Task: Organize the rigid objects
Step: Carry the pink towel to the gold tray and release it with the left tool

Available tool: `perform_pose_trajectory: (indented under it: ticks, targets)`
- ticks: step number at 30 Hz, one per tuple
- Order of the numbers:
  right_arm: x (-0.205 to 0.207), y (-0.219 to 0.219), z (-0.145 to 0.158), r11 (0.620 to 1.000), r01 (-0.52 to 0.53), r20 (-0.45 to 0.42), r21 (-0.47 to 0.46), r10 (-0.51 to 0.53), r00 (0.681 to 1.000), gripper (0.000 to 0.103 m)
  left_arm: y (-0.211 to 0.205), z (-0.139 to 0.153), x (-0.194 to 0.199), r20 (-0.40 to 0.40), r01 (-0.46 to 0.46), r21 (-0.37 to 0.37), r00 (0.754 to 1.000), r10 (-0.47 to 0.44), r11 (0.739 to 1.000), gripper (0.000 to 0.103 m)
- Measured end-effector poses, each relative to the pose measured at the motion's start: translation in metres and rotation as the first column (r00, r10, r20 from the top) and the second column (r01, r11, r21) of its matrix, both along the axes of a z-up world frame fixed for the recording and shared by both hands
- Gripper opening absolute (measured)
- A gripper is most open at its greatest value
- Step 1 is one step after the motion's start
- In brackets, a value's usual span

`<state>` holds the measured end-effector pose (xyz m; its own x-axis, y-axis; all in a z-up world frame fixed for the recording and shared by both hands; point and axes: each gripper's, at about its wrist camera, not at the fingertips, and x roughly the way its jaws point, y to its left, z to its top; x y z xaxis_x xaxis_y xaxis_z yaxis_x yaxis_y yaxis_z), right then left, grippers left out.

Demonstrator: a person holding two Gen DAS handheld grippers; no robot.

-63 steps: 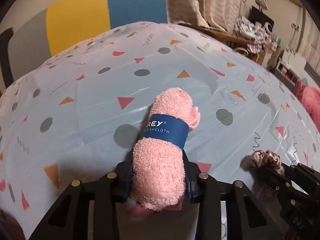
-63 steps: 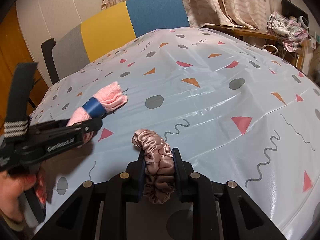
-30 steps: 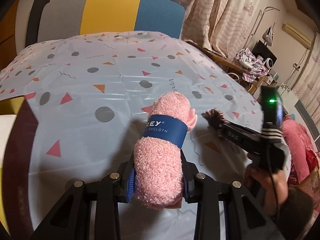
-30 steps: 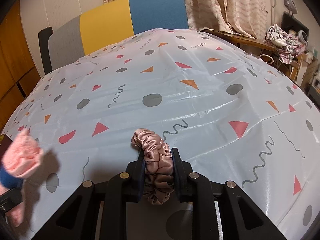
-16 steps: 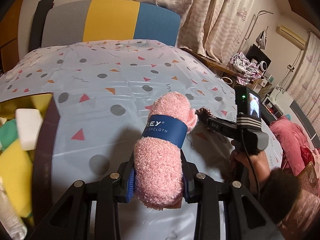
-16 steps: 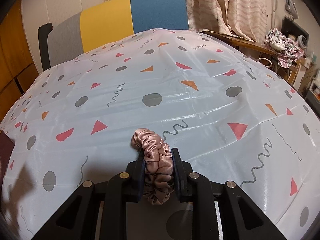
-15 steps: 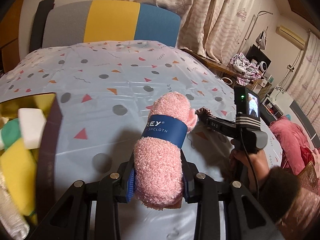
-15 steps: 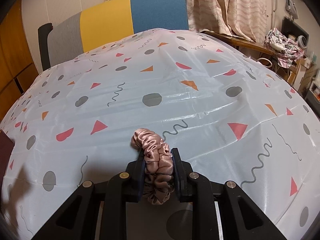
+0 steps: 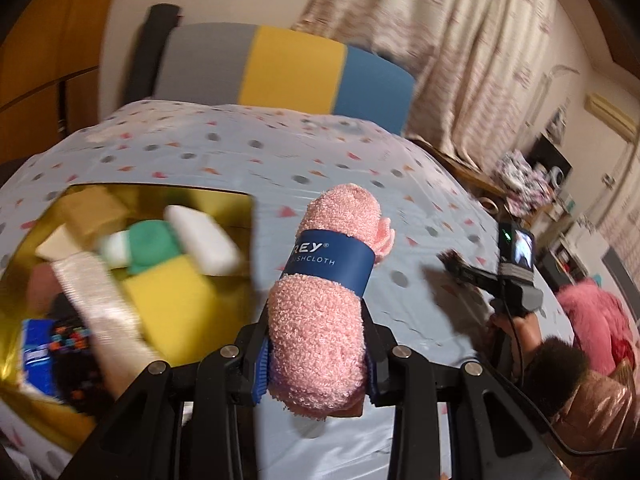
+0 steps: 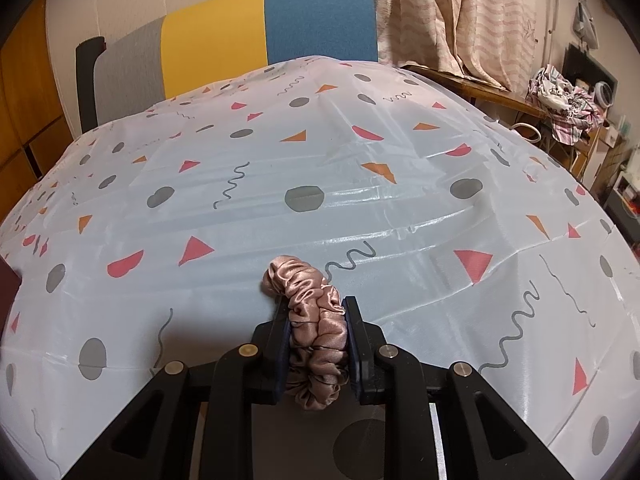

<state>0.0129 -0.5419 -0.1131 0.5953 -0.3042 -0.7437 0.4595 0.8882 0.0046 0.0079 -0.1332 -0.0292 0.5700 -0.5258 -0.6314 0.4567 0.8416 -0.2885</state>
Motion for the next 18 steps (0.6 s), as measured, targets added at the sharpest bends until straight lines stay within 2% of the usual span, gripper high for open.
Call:
perform_pose_trajectory:
  ticks: [4,9,16,18]
  targets:
    - [0.001,0.002,0.000,1.000,0.000,-0.012,-0.020,0.000,1.000,0.023,0.041,-0.002,0.009,-0.011,-0.104,-0.010,0.995,0.104,0.995,0.035]
    - [0.003,0.005,0.001,0.999,-0.001,-0.025,-0.042,0.000,1.000,0.024,0.091,-0.011,0.023,-0.040,-0.232,-0.003,0.972,0.232,0.973,0.035]
    - [0.004,0.008,0.001,0.998,-0.003,-0.041,-0.070,0.000,0.999,0.025,0.147,-0.029,0.046,-0.105,-0.379,0.037,0.919,0.381,0.925,0.035]
    - [0.005,0.009,0.001,0.997,-0.003,-0.045,-0.079,0.000,0.999,0.025,0.155,-0.037,0.055,-0.145,-0.392,0.065,0.906,0.398,0.917,0.036]
